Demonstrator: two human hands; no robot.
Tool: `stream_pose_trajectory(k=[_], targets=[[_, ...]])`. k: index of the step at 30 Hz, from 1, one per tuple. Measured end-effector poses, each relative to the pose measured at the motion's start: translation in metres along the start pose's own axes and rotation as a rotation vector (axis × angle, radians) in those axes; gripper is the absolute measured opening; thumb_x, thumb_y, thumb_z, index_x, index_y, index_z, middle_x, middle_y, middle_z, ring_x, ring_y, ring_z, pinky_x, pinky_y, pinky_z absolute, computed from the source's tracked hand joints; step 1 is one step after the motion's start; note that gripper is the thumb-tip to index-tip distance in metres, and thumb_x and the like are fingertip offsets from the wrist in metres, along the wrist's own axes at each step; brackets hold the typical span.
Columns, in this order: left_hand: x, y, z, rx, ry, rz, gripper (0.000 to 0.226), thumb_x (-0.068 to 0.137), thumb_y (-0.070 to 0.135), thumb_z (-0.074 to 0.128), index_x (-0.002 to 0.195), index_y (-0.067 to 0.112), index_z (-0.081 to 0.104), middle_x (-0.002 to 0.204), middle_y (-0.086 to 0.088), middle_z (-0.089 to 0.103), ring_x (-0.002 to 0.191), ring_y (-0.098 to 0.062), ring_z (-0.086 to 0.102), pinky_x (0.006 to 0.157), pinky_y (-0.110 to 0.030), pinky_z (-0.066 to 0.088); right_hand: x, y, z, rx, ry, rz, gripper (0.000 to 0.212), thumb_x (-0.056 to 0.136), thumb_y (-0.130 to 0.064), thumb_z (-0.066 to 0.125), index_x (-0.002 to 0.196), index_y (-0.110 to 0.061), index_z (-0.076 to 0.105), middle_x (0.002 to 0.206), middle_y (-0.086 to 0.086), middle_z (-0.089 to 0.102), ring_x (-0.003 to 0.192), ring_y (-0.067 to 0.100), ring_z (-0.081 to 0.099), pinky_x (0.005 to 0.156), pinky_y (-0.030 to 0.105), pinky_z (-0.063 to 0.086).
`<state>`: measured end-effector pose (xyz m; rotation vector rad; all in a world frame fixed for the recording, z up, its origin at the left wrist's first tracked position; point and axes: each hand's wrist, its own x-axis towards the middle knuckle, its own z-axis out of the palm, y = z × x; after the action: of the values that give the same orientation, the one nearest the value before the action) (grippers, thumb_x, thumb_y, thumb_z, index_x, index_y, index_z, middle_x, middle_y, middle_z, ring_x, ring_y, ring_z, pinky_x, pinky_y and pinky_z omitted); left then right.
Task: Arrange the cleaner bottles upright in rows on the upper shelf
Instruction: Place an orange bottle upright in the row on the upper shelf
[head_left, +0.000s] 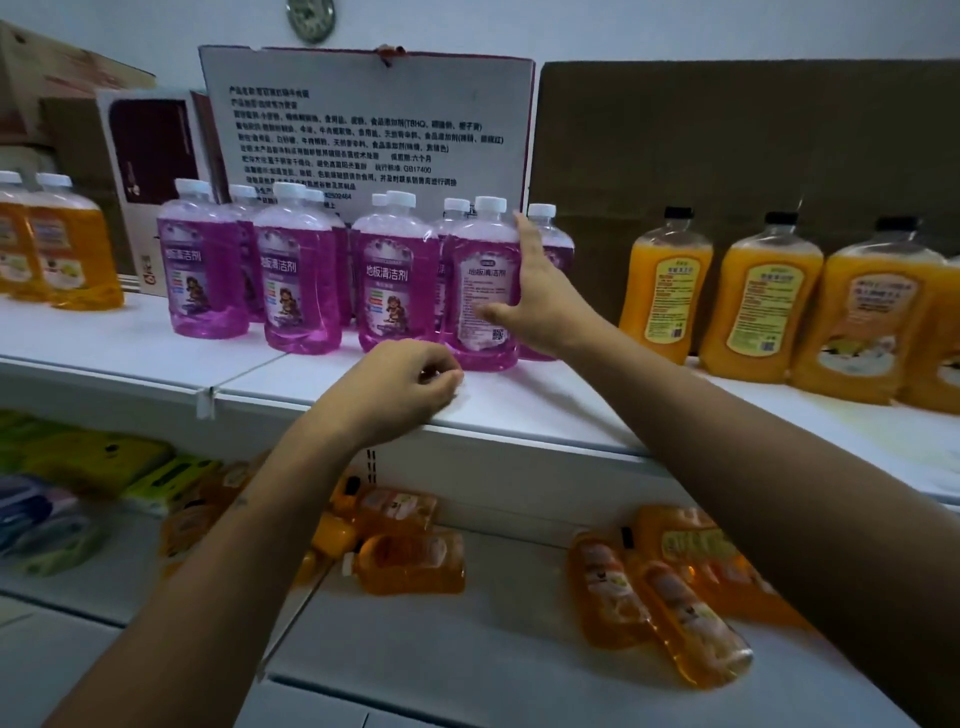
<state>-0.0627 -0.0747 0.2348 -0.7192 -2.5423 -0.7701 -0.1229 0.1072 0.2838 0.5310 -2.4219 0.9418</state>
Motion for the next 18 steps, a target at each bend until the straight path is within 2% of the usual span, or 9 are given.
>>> stream_pose_trajectory(k=[3,5,6,9,11,13,15,16,18], targets=[[-0.014,0.006,0.005,-0.041,0.322,0.223,0.024,0.098,0.020,0.049,0.105,0.008,0.069,0.103,-0.003,0.068,0.097,-0.015,0.061,0.084,-0.030,0.050,-0.021,-0.010,-0.025,-0.041,-0.075,0.005,0.111,0.089,-0.013,0.072,0.156,-0.034,-0.013,0.145,0.014,0.049,0.121,0.021,0.061,0.103,0.048,0.051],[-0.034,0.018,0.015,-0.108,0.543,0.336,0.027,0.095,0.015,0.046,0.101,0.001,0.068,0.101,-0.007,0.068,0.097,-0.018,0.061,0.086,-0.025,0.049,-0.050,-0.017,-0.044,-0.043,-0.115,0.011,0.099,0.092,-0.019,0.069,0.158,-0.035,-0.004,0.145,0.009,0.048,0.122,0.018,0.059,0.103,0.047,0.051],[-0.045,0.025,0.022,-0.141,0.580,0.374,0.026,0.094,0.012,0.045,0.099,-0.001,0.067,0.098,-0.008,0.067,0.096,-0.019,0.061,0.085,-0.025,0.048,-0.068,-0.019,-0.054,-0.016,-0.129,-0.001,0.092,0.093,-0.023,0.068,0.158,-0.034,0.004,0.140,0.005,0.051,0.119,0.014,0.060,0.101,0.043,0.053],[-0.075,0.044,0.059,-0.150,0.455,0.531,0.025,0.089,0.010,0.047,0.095,-0.001,0.068,0.095,-0.010,0.065,0.093,-0.023,0.060,0.082,-0.030,0.048,-0.137,-0.017,-0.076,0.211,-0.032,-0.073,0.063,0.094,-0.026,0.066,0.146,-0.033,0.030,0.121,-0.006,0.061,0.109,0.005,0.064,0.088,0.022,0.056],[-0.085,0.048,0.090,-0.167,0.309,0.554,0.024,0.090,0.013,0.049,0.097,0.001,0.069,0.098,-0.008,0.064,0.095,-0.019,0.059,0.082,-0.027,0.047,-0.180,-0.010,-0.082,0.404,0.100,-0.083,0.050,0.095,-0.022,0.062,0.139,-0.030,0.040,0.112,-0.003,0.066,0.108,0.011,0.066,0.087,0.024,0.056],[-0.091,0.046,0.123,-0.230,0.154,0.471,0.025,0.093,0.020,0.048,0.108,0.010,0.066,0.105,-0.001,0.062,0.100,-0.012,0.057,0.084,-0.024,0.047,-0.218,0.003,-0.082,0.534,0.162,-0.061,0.041,0.096,-0.017,0.057,0.134,-0.025,0.047,0.109,0.001,0.067,0.107,0.020,0.068,0.086,0.028,0.058],[-0.096,0.041,0.155,-0.286,0.025,0.368,0.027,0.095,0.029,0.047,0.120,0.028,0.058,0.115,0.015,0.057,0.107,-0.003,0.054,0.088,-0.023,0.047,-0.250,0.023,-0.075,0.561,0.178,-0.005,0.041,0.092,-0.012,0.053,0.131,-0.022,0.051,0.109,0.003,0.067,0.107,0.022,0.067,0.087,0.027,0.057],[-0.096,0.040,0.168,-0.317,-0.028,0.321,0.029,0.095,0.033,0.046,0.123,0.041,0.053,0.119,0.028,0.051,0.112,0.003,0.050,0.091,-0.017,0.044,-0.263,0.034,-0.069,0.556,0.187,0.040,0.040,0.091,-0.012,0.054,0.130,-0.021,0.053,0.110,0.003,0.068,0.107,0.020,0.067,0.086,0.026,0.057],[-0.095,0.040,0.194,-0.383,-0.125,0.224,0.033,0.095,0.041,0.044,0.122,0.061,0.043,0.121,0.044,0.041,0.115,0.013,0.043,0.091,-0.004,0.035,-0.285,0.065,-0.056,0.549,0.215,0.177,0.031,0.094,-0.014,0.057,0.124,-0.023,0.059,0.108,0.001,0.071,0.104,0.016,0.069,0.085,0.023,0.057]])
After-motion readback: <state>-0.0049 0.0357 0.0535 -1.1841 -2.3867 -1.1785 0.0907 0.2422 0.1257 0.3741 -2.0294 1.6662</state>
